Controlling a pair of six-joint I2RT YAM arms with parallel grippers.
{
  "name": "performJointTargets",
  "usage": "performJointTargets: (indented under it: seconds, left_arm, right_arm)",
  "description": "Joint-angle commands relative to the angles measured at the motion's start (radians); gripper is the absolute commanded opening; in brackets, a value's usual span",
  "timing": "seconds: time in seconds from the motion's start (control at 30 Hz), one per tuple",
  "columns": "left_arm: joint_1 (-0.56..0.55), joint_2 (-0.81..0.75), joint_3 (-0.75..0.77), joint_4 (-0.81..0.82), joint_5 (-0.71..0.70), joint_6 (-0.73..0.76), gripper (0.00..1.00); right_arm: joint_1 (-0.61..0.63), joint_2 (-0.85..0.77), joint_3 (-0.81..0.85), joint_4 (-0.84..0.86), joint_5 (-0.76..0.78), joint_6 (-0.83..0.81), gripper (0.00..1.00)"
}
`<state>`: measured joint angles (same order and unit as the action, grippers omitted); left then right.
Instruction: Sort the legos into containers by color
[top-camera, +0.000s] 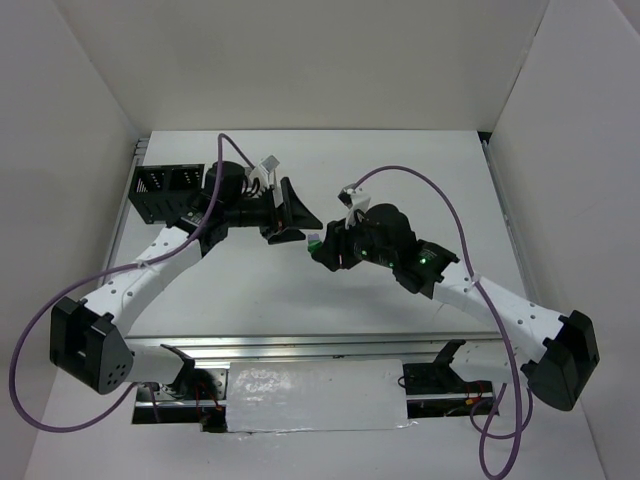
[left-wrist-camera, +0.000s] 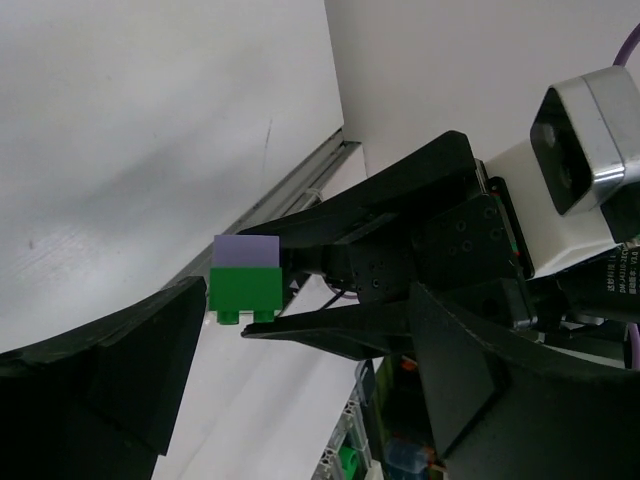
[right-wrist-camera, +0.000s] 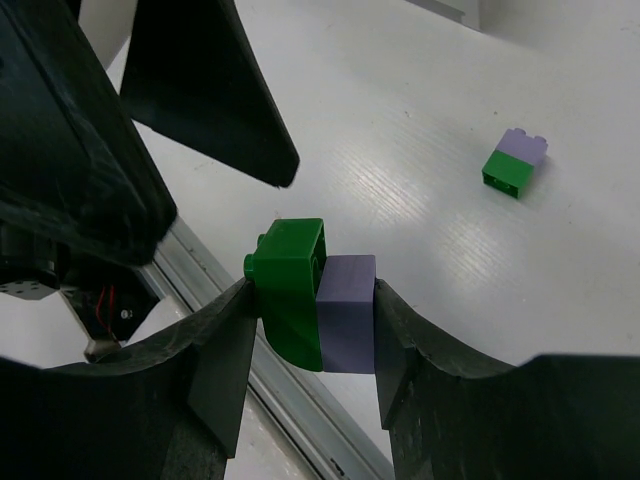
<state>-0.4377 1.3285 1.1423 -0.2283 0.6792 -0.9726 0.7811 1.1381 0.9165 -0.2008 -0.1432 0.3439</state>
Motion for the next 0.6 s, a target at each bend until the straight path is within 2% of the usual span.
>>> performJointTargets:
  seconds: [0.0,0.23,0.47,0.57]
  left_arm:
    - [-0.028,0.021,-0.001,0.084,0.03,-0.057,0.93]
    - [-0.041,0.037,-0.006,0.037,0.016,-0.02,0.89]
    - [-0.044,0.047,0.002,0.007,0.01,0.009,0.78]
    - [-0.049,0.049,-0.003,0.013,0.013,0.008,0.78]
  right_arm:
    - [0.004,-0.015,0.053,0.04,0.001,0.014,0.04]
    - [0.004,-0.038,0.05,0.057,0.045,0.043,0.04]
    - [0.004,-0.081,0.025,0.089,0.115,0.07,0.04]
    - [0.004,-0.093,0.016,0.106,0.125,0.076,0.04]
